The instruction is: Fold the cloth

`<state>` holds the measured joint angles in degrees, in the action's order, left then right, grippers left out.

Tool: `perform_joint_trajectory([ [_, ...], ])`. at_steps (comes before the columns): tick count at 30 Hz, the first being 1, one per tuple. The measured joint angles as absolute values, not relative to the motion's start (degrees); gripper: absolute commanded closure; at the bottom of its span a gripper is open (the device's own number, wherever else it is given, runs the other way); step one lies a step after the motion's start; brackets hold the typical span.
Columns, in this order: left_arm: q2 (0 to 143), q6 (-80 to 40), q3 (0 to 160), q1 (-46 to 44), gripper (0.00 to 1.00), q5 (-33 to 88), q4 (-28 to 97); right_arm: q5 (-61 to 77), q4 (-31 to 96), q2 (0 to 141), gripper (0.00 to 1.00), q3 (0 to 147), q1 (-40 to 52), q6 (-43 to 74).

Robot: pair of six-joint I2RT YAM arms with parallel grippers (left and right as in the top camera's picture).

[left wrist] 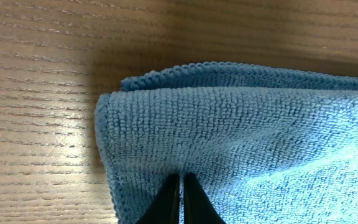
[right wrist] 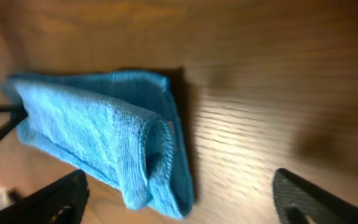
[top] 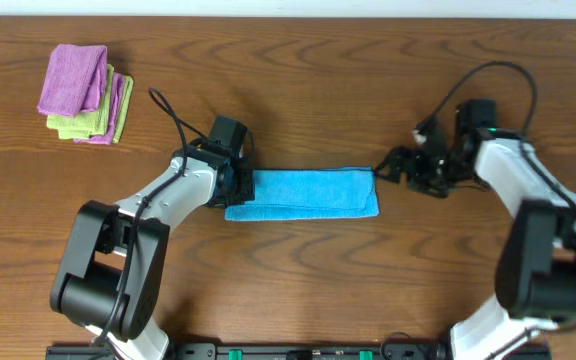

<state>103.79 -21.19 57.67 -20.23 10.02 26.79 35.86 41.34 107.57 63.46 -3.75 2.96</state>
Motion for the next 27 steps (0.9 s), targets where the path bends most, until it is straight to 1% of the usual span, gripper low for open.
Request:
perform_joint_trajectory([
  [4,103.8,-21.2,57.7,-20.4,0.94,9.8,26.8,41.0,39.6,110.4,0.19,63.4,-0.8,2.3],
  [5,103.8,-21.2,57.7,-20.4,0.94,9.8,26.8,41.6,39.4,110.7,0.22,63.4,-0.3,2.3],
  [7,103.8,-21.2,57.7,-20.4,0.94,9.8,26.8,42.5,38.9,111.3,0.45,63.4,1.6,2.2],
  [9,103.8,-21.2,57.7,-20.4,0.94,9.8,26.8,42.4,38.7,112.1,0.78,63.3,2.9,2.6],
  [10,103.8,-21.2,57.7,-20.4,0.94,9.8,26.8,42.4,38.7,112.4,0.9,63.3,3.2,2.5],
  [11,103.8,-21.2,57.7,-20.4,0.94,9.8,26.9,42.3,38.9,112.5,0.98,63.3,3.3,2.6],
  [16,103.3,-21.2,57.8,-19.7,0.94,10.5,28.1,41.3,45.5,112.6,0.99,64.9,2.0,3.2],
  [20,98.7,-20.9,57.5,-18.0,0.94,11.1,33.6,35.7,54.5,112.3,0.99,71.6,0.2,3.2],
  [24,84.9,-20.7,58.0,-15.6,0.94,10.9,38.9,24.0,64.4,109.7,0.99,82.0,-0.4,3.5],
  [27,75.2,-20.5,58.9,-15.5,0.94,10.7,41.0,17.1,68.3,107.2,0.98,88.0,0.8,4.3],
])
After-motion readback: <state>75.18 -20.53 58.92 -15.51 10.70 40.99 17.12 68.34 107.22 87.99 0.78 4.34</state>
